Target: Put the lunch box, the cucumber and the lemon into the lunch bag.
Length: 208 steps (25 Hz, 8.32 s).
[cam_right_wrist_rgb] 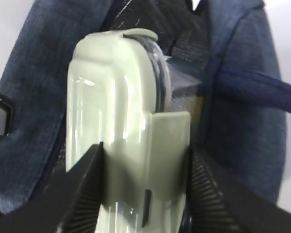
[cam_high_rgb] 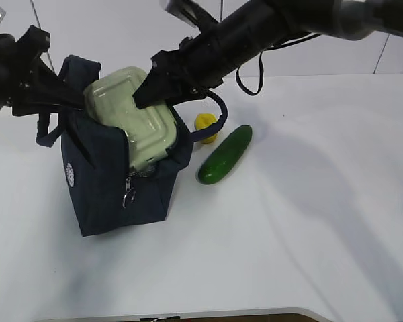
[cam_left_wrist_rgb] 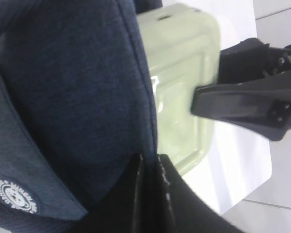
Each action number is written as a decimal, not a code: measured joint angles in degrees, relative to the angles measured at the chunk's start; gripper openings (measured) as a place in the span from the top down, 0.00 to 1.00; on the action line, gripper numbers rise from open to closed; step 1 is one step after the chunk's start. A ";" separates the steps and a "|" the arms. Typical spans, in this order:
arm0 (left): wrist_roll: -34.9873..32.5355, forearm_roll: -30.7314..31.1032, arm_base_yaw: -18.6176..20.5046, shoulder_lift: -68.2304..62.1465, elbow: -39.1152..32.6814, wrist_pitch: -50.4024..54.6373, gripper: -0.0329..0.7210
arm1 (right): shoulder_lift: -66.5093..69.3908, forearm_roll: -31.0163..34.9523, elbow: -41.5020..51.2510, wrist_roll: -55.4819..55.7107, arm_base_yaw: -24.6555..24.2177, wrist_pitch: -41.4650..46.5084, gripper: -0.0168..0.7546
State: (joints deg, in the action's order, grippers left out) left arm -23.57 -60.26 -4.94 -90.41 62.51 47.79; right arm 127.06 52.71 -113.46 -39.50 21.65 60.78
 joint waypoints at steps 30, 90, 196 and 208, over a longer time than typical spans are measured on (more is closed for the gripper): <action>-1.25 0.24 0.00 0.00 0.00 1.35 0.96 | 0.00 -11.61 -0.16 -4.73 8.15 -9.08 0.49; -2.13 5.11 0.00 0.00 0.00 -0.06 0.96 | -2.62 -26.86 -11.74 -5.37 11.46 3.89 0.26; -3.94 7.76 0.00 2.09 0.00 -1.52 0.96 | 13.03 -58.29 -11.95 94.62 3.86 8.25 0.22; -3.94 7.76 0.00 2.09 0.00 -1.52 0.96 | 13.03 -58.40 -13.46 94.21 3.86 9.21 0.51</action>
State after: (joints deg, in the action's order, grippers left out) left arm -27.51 -52.50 -4.94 -88.32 62.51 46.27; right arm 140.09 -5.69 -126.91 54.71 25.51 69.99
